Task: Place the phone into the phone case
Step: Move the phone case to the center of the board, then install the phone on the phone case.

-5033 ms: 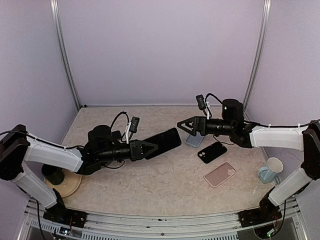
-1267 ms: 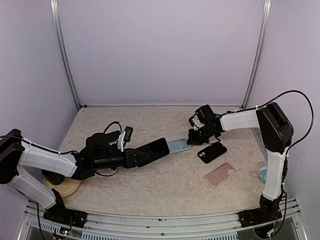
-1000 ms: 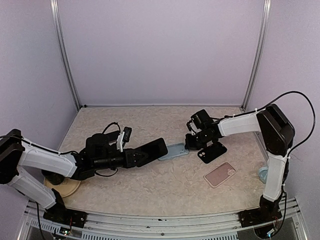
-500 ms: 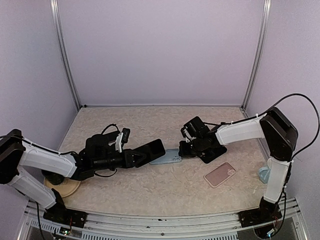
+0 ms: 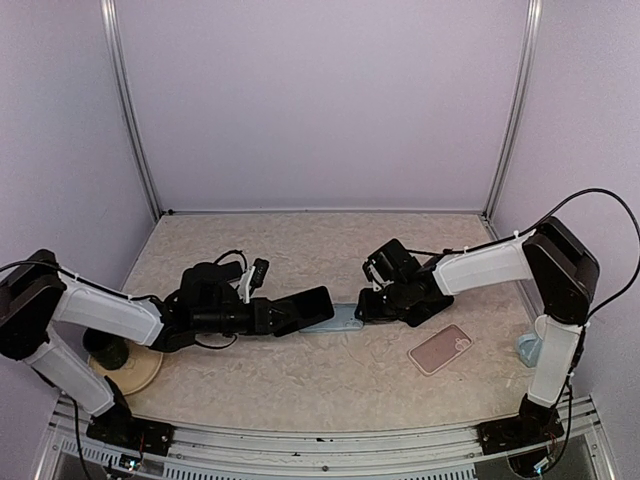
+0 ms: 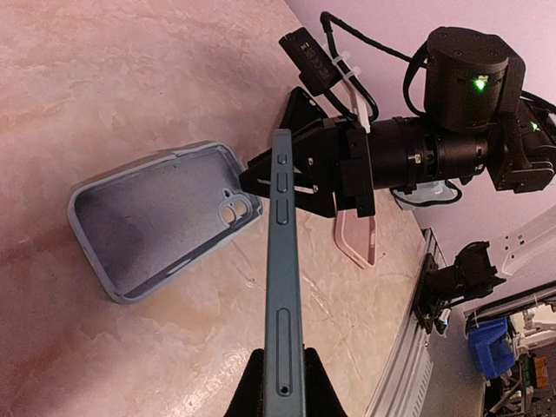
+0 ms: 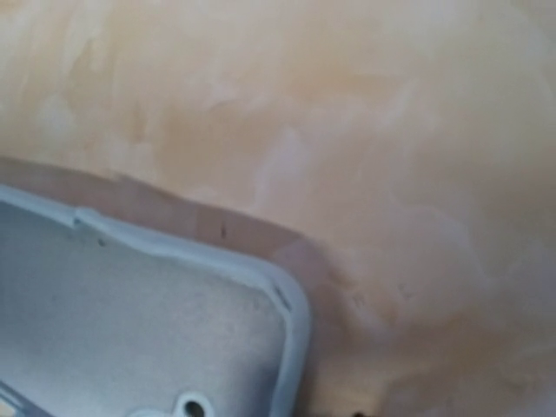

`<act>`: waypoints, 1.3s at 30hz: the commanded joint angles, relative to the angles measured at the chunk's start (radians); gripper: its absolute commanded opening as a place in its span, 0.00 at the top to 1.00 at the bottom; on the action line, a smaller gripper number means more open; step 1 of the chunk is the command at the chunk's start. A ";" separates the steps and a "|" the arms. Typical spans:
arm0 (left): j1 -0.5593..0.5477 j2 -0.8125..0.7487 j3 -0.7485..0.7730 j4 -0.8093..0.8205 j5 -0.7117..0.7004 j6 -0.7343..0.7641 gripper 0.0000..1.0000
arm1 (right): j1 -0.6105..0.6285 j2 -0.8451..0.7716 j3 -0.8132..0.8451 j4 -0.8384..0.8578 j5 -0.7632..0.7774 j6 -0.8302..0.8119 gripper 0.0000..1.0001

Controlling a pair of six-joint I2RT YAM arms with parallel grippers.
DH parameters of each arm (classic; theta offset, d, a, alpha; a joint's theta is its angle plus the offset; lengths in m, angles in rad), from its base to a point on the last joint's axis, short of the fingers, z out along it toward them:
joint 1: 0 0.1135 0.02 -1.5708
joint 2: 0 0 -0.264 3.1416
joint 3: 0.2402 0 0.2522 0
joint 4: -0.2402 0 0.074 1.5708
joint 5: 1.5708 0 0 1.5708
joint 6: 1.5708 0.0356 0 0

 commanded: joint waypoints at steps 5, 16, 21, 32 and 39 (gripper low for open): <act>0.033 0.087 0.141 -0.053 0.203 0.031 1.00 | 0.005 -0.067 0.046 -0.067 0.040 -0.056 0.52; 0.088 0.199 0.252 -0.140 0.327 0.020 1.00 | -0.034 -0.131 0.020 -0.087 0.049 -0.092 0.42; 0.102 0.251 0.327 -0.214 0.366 0.048 1.00 | -0.038 -0.126 0.025 -0.088 0.050 -0.103 0.41; 0.151 0.350 0.419 -0.284 0.449 0.041 1.00 | -0.040 -0.109 0.028 -0.067 0.036 -0.115 0.31; 0.151 0.406 0.477 -0.325 0.500 0.031 1.00 | -0.046 -0.116 -0.012 0.000 -0.011 -0.087 0.21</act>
